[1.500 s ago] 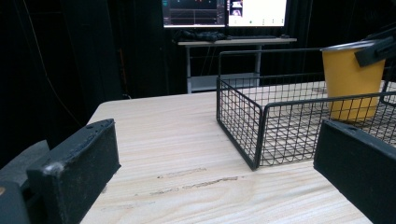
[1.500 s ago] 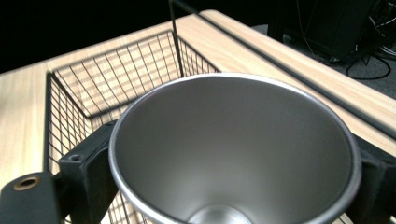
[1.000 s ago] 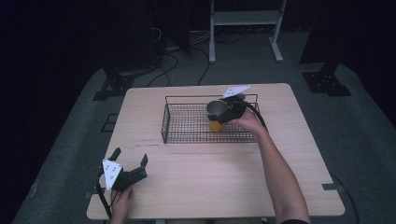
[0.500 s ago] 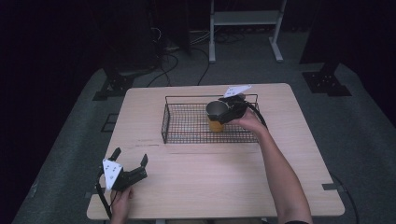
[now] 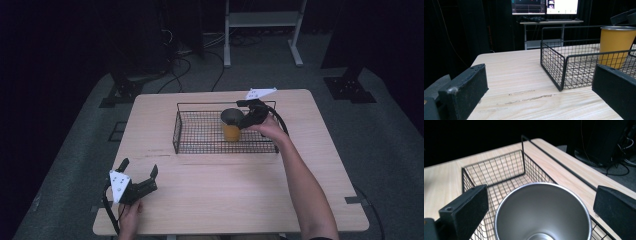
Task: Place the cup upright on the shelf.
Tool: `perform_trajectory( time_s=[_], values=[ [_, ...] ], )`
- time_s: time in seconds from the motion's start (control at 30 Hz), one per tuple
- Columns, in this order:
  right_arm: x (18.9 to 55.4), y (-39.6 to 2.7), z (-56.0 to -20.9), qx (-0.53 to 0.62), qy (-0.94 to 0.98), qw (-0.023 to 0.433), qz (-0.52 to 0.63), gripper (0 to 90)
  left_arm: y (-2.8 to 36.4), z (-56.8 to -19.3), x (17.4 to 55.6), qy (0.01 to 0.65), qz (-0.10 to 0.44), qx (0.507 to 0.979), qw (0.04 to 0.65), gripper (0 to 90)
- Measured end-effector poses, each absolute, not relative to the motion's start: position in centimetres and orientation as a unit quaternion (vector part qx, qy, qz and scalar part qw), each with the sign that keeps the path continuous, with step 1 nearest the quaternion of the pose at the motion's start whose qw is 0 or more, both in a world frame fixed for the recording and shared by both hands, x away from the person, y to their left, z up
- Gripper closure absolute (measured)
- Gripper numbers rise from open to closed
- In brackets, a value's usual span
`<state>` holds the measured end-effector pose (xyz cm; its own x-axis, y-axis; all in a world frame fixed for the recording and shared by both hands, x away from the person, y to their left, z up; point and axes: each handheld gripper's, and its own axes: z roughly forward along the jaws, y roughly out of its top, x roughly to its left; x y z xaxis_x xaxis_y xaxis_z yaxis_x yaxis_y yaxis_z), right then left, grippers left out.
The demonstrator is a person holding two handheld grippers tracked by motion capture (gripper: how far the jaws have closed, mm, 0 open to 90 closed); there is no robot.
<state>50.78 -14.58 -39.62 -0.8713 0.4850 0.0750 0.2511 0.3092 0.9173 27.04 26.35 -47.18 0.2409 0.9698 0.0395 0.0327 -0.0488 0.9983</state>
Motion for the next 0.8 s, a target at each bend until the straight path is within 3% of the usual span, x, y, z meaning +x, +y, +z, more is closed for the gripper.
perform_trajectory(
  time_s=[0.8],
  values=[
    [48.6, -17.4, -36.5, 0.225, 0.787, 0.098, 0.566, 0.0, 26.2, -47.2, 26.9, 0.429, 0.44, 0.581, 0.534, 0.0]
  ],
)
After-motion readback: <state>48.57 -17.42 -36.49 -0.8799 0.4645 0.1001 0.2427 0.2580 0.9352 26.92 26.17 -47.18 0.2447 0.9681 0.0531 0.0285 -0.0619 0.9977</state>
